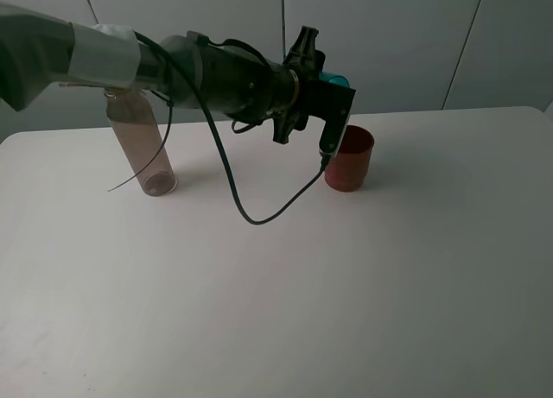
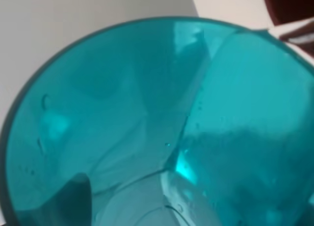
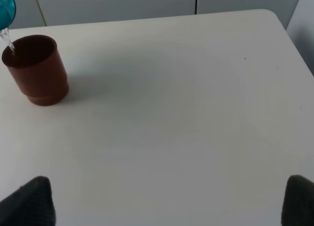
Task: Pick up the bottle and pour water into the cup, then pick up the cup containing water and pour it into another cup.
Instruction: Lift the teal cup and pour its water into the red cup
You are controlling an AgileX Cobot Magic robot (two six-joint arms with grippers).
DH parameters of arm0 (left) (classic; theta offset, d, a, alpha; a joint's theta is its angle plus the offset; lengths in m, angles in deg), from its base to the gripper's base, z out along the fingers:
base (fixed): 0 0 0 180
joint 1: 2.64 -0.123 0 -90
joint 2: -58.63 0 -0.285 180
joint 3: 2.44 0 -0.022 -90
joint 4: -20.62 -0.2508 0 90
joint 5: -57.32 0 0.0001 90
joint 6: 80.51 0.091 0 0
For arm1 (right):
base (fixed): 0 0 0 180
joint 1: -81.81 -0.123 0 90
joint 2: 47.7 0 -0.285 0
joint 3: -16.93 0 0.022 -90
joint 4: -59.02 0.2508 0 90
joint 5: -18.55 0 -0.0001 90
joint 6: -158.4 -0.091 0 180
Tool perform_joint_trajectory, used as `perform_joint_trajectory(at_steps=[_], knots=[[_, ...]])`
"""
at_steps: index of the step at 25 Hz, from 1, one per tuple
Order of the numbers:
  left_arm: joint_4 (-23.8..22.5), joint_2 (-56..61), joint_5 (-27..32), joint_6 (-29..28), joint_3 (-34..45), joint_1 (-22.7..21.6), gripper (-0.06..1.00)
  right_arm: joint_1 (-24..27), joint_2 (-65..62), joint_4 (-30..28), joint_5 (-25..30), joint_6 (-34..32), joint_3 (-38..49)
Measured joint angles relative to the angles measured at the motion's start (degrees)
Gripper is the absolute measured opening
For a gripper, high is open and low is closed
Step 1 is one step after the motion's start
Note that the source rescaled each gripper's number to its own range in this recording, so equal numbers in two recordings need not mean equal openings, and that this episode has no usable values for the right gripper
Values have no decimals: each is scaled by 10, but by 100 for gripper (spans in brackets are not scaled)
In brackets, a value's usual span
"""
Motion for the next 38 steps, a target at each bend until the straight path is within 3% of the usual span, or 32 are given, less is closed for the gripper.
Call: perform_joint_trajectory(at_steps=[13, 26, 38], knots=[[0, -5, -2, 15, -10, 0, 15, 0, 0, 0, 0, 0, 0], [0, -8, -2, 110, -10, 0, 15, 0, 0, 0, 0, 0, 0], [0, -8, -3, 123, -10, 0, 15, 0, 0, 0, 0, 0, 0]])
